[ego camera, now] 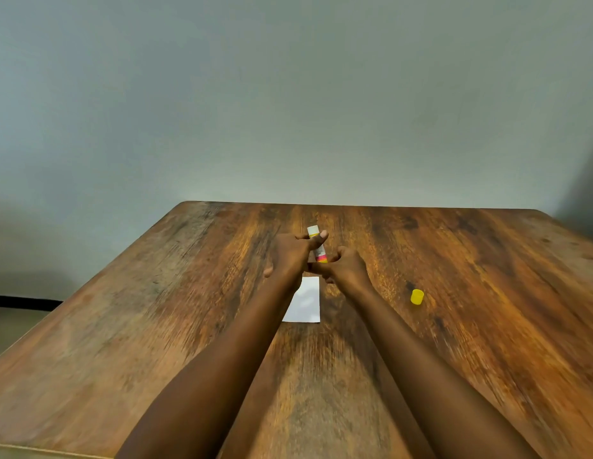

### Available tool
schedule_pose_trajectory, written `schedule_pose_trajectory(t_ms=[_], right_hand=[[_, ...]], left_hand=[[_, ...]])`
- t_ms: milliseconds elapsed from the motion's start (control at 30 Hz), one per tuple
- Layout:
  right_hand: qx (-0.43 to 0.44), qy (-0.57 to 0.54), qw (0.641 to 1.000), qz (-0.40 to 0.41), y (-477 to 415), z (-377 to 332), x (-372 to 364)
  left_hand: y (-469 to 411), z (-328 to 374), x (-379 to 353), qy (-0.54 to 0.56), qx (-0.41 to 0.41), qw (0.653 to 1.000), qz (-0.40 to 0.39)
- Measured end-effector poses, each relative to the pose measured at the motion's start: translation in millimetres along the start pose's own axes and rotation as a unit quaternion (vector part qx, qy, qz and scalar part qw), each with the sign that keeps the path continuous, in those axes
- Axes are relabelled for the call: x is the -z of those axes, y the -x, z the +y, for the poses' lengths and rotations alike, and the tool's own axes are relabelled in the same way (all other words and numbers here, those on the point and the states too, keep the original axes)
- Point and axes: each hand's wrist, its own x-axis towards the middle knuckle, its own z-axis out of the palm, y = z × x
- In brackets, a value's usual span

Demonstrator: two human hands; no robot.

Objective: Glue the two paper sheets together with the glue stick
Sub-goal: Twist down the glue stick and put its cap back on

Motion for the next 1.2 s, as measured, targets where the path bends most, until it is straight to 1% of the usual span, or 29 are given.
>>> schedule_pose_trajectory(t_ms=[67,133,200,267,300,367,467,533,567,667,733,767,833,867,933,1000,1033,1100,1200], right_hand=[[-0.002,-0.052,0.996,-0.069,-0.8,2.4,5.6],[-0.023,-0.127,0.98,-0.15,-2.5,6.4,12.4],[-0.065,-0.195,0.96,-0.191,-3.9,9.6,16.2],[-0.086,-0.222,0.952,-0.193,-4.1,11.5,17.5],[-0.084,-0.215,0.955,-0.184,-3.5,11.7,17.9],[-0.062,-0.173,0.972,-0.148,-1.3,10.3,17.6],[-0.04,-0.071,0.995,-0.059,-0.5,6.8,11.3],[-0.043,-0.022,0.999,-0.009,-0.5,5.2,4.9],[-0.044,-0.023,0.999,0.0,-0.2,4.8,2.1],[-0.043,-0.068,0.997,-0.022,1.0,6.1,2.9],[-0.033,-0.104,0.991,-0.073,1.1,8.4,9.3],[-0.031,-0.137,0.984,-0.112,0.9,10.0,12.7],[-0.054,-0.216,0.958,-0.181,0.2,12.4,17.8],[-0.072,-0.242,0.946,-0.201,-0.3,12.8,19.0],[-0.098,-0.263,0.936,-0.212,-1.5,12.4,20.6],[-0.103,-0.25,0.941,-0.204,-1.4,11.5,22.9],[-0.095,-0.227,0.949,-0.195,-1.0,11.0,24.3],[-0.07,-0.148,0.973,-0.163,0.9,8.9,25.0],[-0.035,-0.009,0.996,-0.078,3.4,4.7,15.6]], left_hand=[[-1.8,0.4,2.5,0.014,0.007,1.0,-0.011],[-4.1,-0.8,5.5,0.028,0.014,0.999,-0.021],[-4.1,-1.1,7.8,0.044,0.019,0.999,-0.022],[-3.3,-1.6,8.1,0.049,0.023,0.998,-0.024],[-3.1,-2.2,8.0,0.047,0.024,0.998,-0.025],[-2.1,-4.1,7.0,0.031,0.023,0.999,-0.022],[-0.9,-8.0,4.1,0.006,0.015,1.0,-0.003],[-0.1,-8.1,1.2,0.011,0.015,1.0,0.001],[-0.4,-7.8,0.0,0.016,0.017,1.0,0.0],[-2.7,-6.9,0.0,0.018,0.023,0.999,-0.015],[-4.4,-7.1,2.3,0.024,0.027,0.999,-0.031],[-5.3,-7.5,3.6,0.033,0.029,0.998,-0.038],[-5.9,-8.0,5.9,0.056,0.037,0.997,-0.047],[-5.9,-8.3,6.9,0.063,0.042,0.996,-0.048],[-6.0,-8.1,8.0,0.065,0.044,0.996,-0.048],[-5.9,-7.6,7.9,0.066,0.041,0.996,-0.044],[-5.5,-7.7,7.5,0.063,0.045,0.996,-0.039],[-3.7,-8.8,5.7,0.034,0.048,0.998,-0.028],[-1.0,-10.9,-0.6,-0.05,0.023,0.998,-0.013]])
